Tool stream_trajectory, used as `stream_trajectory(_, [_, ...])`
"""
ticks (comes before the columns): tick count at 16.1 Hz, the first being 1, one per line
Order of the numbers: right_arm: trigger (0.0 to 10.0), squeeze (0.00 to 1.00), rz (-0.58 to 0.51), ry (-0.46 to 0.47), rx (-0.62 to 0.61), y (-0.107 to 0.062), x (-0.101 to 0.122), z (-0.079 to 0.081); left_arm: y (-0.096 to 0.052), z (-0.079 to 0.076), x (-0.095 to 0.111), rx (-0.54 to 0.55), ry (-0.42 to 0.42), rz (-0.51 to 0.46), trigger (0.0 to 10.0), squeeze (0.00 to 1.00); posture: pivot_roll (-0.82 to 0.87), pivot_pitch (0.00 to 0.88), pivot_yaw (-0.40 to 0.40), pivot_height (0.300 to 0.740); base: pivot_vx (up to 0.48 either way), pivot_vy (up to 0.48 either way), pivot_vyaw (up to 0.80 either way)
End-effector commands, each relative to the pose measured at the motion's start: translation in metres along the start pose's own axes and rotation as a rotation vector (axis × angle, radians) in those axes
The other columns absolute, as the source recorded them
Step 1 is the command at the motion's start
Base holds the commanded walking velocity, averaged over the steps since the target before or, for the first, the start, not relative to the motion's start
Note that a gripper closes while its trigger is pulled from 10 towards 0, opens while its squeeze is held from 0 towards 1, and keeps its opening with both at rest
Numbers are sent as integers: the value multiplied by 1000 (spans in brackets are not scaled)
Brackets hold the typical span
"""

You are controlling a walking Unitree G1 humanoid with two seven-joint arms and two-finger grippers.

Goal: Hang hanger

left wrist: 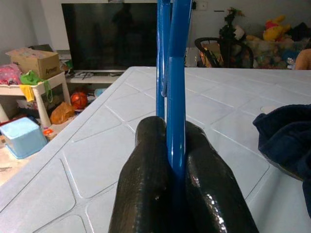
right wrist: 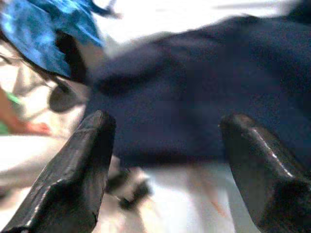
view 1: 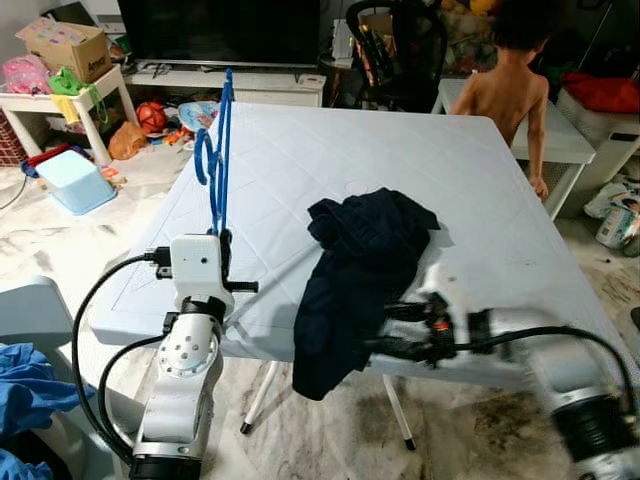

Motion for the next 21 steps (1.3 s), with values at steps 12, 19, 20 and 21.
stream_trajectory(12, [10000, 1000, 221, -75, -540, 50, 5, -65, -1, 2, -8, -2, 2, 44, 10000, 0, -33, 0, -27, 740, 0, 0, 0])
stream_trajectory(19, [10000, 894, -57, -86, -911, 47, 78, -105, 3, -1, -10, -4, -3, 61, 10000, 0, -39, 0, -33, 740, 0, 0, 0])
stream_trajectory(20, [10000, 24, -123, -92, -904, 38, 81, -105, 2, -2, -11, -15, -2, 71, 10000, 0, -48, 0, -30, 740, 0, 0, 0])
stream_trajectory(21, [10000, 0, -181, -97, -906, 23, 80, -106, 4, -5, -9, -35, -2, 74, 10000, 0, -51, 0, -26, 740, 0, 0, 0])
Point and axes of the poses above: a point about 5 cm out from each wrist's last joint towards the gripper, its own y axis pointing out of the wrist towards the gripper, its own x axis along the axis of the wrist's last joint, z = x × y, the point moved 2 cm from there along y, pointing out of the wrist towards the gripper, and after that the axes turned 13 degrees about -y, right-handed, at the moved point
